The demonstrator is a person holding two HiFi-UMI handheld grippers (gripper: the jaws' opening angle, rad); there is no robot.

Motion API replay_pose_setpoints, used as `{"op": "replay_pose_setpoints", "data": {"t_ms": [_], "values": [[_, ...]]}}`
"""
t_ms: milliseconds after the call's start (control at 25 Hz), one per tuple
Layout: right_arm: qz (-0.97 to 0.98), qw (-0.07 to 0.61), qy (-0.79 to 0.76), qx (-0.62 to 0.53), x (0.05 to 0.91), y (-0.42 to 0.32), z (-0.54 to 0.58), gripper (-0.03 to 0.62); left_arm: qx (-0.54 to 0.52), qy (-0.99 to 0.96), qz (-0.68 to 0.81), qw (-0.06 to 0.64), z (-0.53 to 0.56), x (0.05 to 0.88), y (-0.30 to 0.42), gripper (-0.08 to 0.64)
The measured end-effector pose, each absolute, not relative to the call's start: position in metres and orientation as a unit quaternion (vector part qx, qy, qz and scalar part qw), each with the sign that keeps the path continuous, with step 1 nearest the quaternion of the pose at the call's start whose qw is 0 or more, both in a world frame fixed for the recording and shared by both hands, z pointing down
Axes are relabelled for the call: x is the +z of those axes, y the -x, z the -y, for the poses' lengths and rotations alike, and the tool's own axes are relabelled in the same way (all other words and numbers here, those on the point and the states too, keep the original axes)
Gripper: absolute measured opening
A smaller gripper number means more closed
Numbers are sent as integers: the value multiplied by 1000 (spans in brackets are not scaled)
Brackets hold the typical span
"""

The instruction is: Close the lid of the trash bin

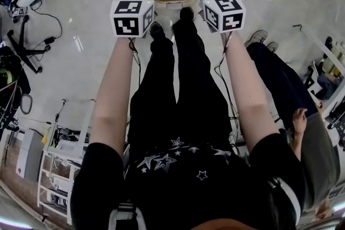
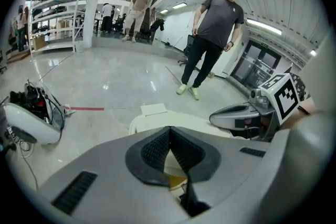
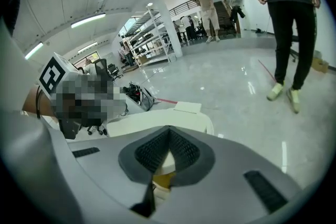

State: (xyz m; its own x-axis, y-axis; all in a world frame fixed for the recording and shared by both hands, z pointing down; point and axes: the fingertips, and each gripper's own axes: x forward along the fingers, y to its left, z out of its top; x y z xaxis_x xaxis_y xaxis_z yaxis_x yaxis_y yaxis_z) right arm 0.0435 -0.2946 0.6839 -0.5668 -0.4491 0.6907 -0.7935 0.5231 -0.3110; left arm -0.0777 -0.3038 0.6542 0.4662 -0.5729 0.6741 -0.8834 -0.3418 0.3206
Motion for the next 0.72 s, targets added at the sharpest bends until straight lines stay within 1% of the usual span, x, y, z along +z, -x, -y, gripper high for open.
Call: {"op": "replay_pose_setpoints", "data": {"t_ms": [360,720], "values": [[816,294,-372,332,722,-48,266,-5,265,-776,441,366,260,699,66,11],[802,329,-361,344,759,-47,253,-5,315,-770,412,371,238,741,62,11]]}}
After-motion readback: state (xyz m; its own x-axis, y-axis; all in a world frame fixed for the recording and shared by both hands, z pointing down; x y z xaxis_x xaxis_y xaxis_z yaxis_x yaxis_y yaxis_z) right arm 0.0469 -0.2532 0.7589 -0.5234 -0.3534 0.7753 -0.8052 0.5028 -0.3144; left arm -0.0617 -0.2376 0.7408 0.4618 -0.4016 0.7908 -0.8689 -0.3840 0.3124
